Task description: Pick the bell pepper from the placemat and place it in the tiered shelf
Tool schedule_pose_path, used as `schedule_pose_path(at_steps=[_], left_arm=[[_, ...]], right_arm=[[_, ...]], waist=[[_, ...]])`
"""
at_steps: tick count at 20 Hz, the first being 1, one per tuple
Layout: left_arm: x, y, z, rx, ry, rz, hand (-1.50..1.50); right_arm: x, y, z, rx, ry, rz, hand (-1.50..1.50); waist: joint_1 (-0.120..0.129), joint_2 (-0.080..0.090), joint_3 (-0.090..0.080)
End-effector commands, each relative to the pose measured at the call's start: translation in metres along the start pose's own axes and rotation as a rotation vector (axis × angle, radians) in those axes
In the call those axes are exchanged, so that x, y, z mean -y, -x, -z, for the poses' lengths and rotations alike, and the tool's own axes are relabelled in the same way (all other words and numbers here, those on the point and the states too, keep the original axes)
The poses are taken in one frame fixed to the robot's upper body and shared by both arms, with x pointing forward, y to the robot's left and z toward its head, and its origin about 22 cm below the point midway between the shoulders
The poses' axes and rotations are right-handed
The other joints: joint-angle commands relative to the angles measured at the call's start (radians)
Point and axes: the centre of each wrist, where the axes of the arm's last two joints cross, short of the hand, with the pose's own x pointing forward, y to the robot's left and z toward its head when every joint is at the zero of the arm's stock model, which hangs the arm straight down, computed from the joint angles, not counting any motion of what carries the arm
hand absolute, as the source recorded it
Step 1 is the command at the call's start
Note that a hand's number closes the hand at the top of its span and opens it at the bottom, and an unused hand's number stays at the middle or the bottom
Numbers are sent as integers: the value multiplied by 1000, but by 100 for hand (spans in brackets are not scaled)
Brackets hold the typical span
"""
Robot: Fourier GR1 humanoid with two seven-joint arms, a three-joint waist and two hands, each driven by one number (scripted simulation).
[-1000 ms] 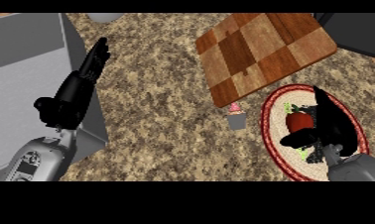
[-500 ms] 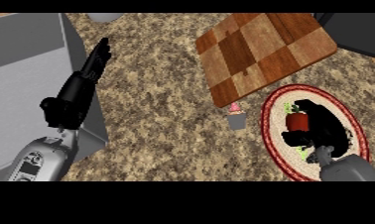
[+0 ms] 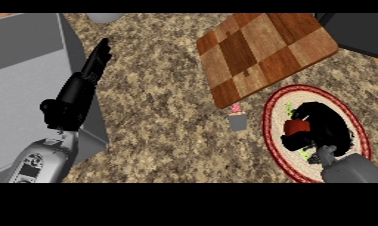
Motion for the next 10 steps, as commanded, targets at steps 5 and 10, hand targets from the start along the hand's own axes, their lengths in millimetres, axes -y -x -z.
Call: schedule_pose_path(at_steps=[5, 10], left_arm=[[13, 34, -14, -109, 21, -53, 0], [39, 27, -7, -117, 40, -43, 0]], right_arm=[[-6, -59, -7, 62, 42, 67, 150], [10, -143, -24, 150, 91, 208, 150]], waist=[[22, 27, -27], [29, 32, -27]])
